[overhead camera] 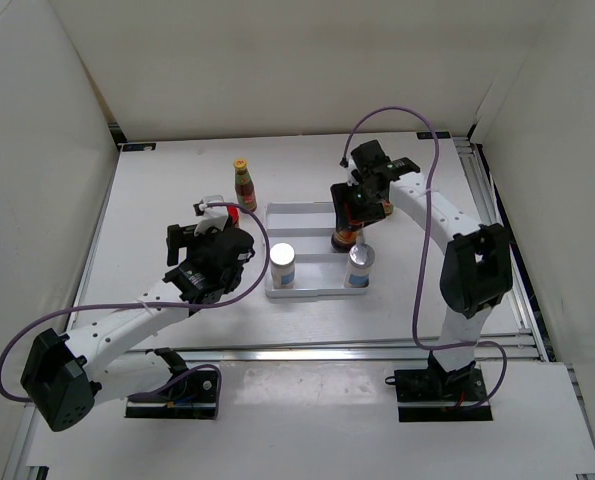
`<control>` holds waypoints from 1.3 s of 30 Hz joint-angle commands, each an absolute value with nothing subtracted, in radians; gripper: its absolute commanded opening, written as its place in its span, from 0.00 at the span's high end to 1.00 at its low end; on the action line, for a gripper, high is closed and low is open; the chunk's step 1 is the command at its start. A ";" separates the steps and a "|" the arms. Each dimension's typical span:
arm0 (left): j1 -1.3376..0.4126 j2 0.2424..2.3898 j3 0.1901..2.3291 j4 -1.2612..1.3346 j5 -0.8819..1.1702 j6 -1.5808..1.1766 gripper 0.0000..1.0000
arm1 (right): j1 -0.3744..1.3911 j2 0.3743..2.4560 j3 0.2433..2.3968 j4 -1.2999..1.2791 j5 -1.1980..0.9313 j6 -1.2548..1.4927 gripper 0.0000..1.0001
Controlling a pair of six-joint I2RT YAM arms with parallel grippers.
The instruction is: Organize the condiment bottles
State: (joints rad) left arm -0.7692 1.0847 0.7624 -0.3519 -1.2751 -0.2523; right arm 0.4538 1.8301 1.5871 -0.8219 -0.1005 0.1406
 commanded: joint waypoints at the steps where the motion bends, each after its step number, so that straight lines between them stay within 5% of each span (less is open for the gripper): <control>1: -0.767 1.077 0.799 -0.362 -1.275 -0.262 0.00 | 0.453 1.828 1.597 -0.828 -0.068 0.127 1.00; 8: -0.767 1.086 0.799 -0.362 -1.275 -0.262 0.00 | 0.453 1.871 1.634 -0.848 -0.023 0.127 1.00; 12: -0.767 1.086 0.799 -0.362 -1.275 -0.262 0.00 | 0.453 1.910 1.658 -0.861 -0.012 0.127 0.80; 13: -0.767 1.086 0.799 -0.362 -1.275 -0.262 0.00 | 0.453 1.910 1.658 -0.861 -0.012 0.127 0.64; 16: -0.767 1.077 0.799 -0.362 -1.275 -0.262 0.00 | 0.453 1.869 1.645 -0.844 0.008 0.149 0.38; 17: -0.767 1.077 0.799 -0.362 -1.275 -0.262 0.00 | 0.453 1.850 1.635 -0.832 0.017 0.149 0.14; 18: -0.767 1.068 0.799 -0.362 -1.275 -0.262 0.00 | 0.453 1.815 1.626 -0.819 0.017 0.149 0.01; 28: -0.736 0.997 0.819 -0.416 -1.103 -0.253 0.00 | 0.453 1.642 1.736 -0.805 0.075 0.181 0.00; 34: -0.484 0.862 0.882 -0.344 -0.454 -0.156 0.00 | 0.453 1.508 1.717 -0.824 0.084 0.161 0.00; 39: -0.287 1.070 1.047 -0.396 -0.087 -0.115 0.00 | 0.443 1.428 1.645 -0.824 0.048 0.161 0.00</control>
State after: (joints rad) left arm -0.3519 0.9691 0.9829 -0.3798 -0.4335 -0.1619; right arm 0.4511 1.4437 1.6829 -0.8227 0.0635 0.1642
